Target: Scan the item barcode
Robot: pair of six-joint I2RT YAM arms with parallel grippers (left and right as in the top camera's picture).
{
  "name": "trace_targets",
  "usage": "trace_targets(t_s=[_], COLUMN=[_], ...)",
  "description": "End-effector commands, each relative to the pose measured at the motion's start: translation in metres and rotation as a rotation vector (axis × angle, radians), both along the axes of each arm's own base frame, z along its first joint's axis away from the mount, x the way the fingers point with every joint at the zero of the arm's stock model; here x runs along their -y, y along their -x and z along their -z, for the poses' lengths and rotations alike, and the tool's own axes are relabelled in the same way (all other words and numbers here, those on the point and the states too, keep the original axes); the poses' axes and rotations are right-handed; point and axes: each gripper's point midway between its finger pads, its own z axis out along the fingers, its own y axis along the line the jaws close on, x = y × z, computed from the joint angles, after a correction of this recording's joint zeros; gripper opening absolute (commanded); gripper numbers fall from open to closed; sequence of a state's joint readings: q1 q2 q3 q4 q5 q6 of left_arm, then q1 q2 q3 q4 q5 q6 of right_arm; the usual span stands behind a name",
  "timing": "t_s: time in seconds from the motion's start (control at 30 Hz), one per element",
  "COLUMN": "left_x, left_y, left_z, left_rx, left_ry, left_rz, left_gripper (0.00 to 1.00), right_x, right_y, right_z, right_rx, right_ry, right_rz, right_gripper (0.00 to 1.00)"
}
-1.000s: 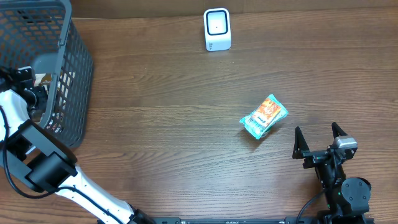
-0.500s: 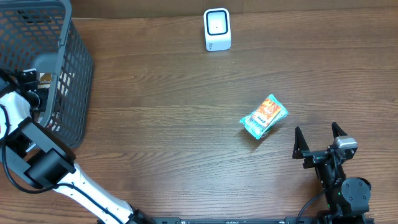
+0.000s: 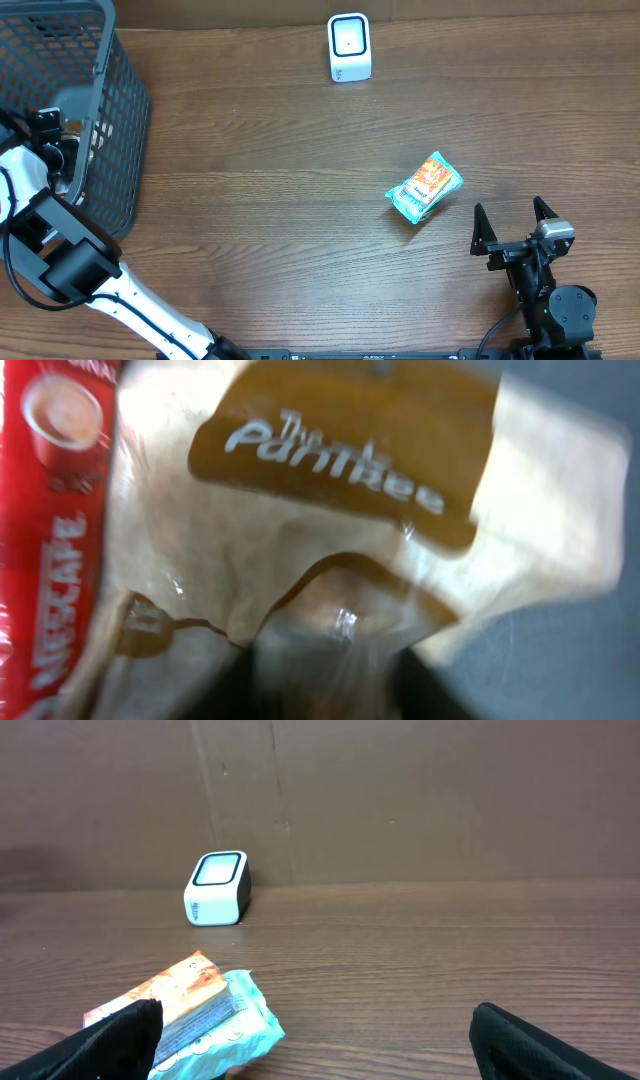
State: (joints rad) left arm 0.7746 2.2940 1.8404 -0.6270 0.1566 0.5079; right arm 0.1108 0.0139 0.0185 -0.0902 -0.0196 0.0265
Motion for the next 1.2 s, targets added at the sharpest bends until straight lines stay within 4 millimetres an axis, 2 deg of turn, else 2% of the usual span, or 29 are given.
trace_targets(t_s=[0.0,0.07,0.2,0.27,0.53,0.67,0.8,0.87,1.17], left_x=[-0.007,-0.012,-0.022,-0.024,-0.032,-0.034,-0.042,-0.042,-0.038], left_y=[0.007,0.002,-0.005,-0.008,-0.015,-0.015,-0.015,-0.015,-0.005], left_z=[0.012,-0.005,-0.034,-0.039,-0.046,-0.044,-0.037,-0.027,0.049], left_rx=[-0.029,0.0,0.044,0.055,0.085,0.078,0.069,0.06,-0.045], left_ry=[0.014,-0.008,-0.061,-0.073,-0.126,-0.139,-0.162,-0.153,-0.073], left_rz=[-0.044,-0.054,-0.059,-0.06,-0.032,-0.024,-0.04,-0.04,-0.046], left_gripper=[0.79,1.0,1.0,1.0,1.0,1.0,1.0,1.0,1.0], right_x=[0.001,0.001,0.001,0.001,0.001,0.001,0.001,0.001,0.001], right_y=[0.0,0.0,0.0,0.0,0.0,0.0,0.0,0.0,0.0], right_z=[0.001,0.001,0.001,0.001,0.001,0.001,0.001,0.001,0.001], right_rx=[0.007,0.007,0.007,0.006,0.007,0.007,0.007,0.007,0.007], right_ry=[0.0,0.0,0.0,0.0,0.0,0.0,0.0,0.0,0.0], right_rz=[0.005,0.005,0.005,0.005,0.005,0.005,0.005,0.005,0.005], right_gripper=[1.0,1.0,1.0,1.0,1.0,1.0,1.0,1.0,1.0])
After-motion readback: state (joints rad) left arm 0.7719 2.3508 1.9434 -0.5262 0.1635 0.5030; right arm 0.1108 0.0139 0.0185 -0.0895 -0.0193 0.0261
